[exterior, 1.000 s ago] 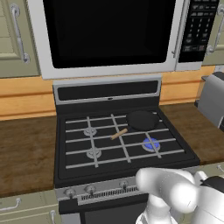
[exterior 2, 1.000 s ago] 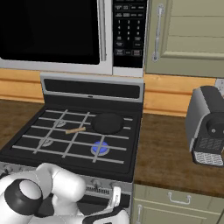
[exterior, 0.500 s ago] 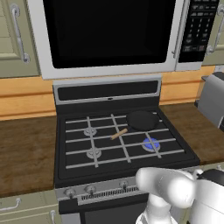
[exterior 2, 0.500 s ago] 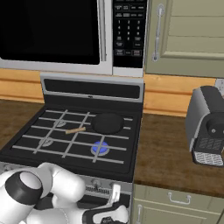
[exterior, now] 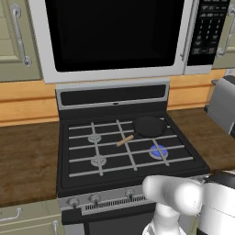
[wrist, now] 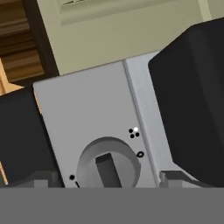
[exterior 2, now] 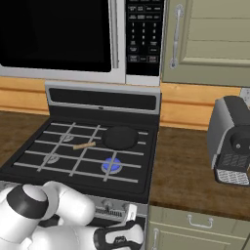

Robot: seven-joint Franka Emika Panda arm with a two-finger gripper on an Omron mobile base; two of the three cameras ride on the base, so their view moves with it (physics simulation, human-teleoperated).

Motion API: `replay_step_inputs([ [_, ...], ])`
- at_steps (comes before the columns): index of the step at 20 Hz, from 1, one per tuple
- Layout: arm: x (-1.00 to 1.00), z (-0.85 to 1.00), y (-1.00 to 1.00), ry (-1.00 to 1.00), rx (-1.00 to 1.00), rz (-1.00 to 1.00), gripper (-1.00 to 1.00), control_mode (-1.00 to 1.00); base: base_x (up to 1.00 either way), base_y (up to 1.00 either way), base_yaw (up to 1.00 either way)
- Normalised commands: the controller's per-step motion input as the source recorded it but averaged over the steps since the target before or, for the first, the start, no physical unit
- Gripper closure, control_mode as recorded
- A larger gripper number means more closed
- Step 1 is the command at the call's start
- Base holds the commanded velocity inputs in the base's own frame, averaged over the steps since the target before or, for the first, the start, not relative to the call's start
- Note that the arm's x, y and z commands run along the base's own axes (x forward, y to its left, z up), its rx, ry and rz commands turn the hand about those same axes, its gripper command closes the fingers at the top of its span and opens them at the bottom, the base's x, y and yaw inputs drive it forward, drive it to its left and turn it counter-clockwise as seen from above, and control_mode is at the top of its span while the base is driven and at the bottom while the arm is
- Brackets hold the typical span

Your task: Turn off the front right burner of the stove.

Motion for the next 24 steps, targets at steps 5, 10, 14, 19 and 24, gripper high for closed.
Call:
replay_step_inputs([
  [5, 0.21, 0.00, 0.00, 0.00, 0.00, 0.01, -1.00, -1.00, 0.00, 0.00, 0.00],
  [10, 0.21, 0.00, 0.00, 0.00, 0.00, 0.00, -1.00, -1.00, 0.00, 0.00, 0.00],
  [14, 0.06, 0.00, 0.00, 0.00, 0.00, 0.01, 1.00, -1.00, 0.00, 0.00, 0.00],
  [19, 0.06, 0.04, 0.00, 0.01, 0.00, 0.00, 1.00, -1.00, 0.00, 0.00, 0.00],
  [24, 0.00, 0.19, 0.00, 0.08, 0.09, 0.00, 1.00, -1.00, 0.00, 0.00, 0.00],
])
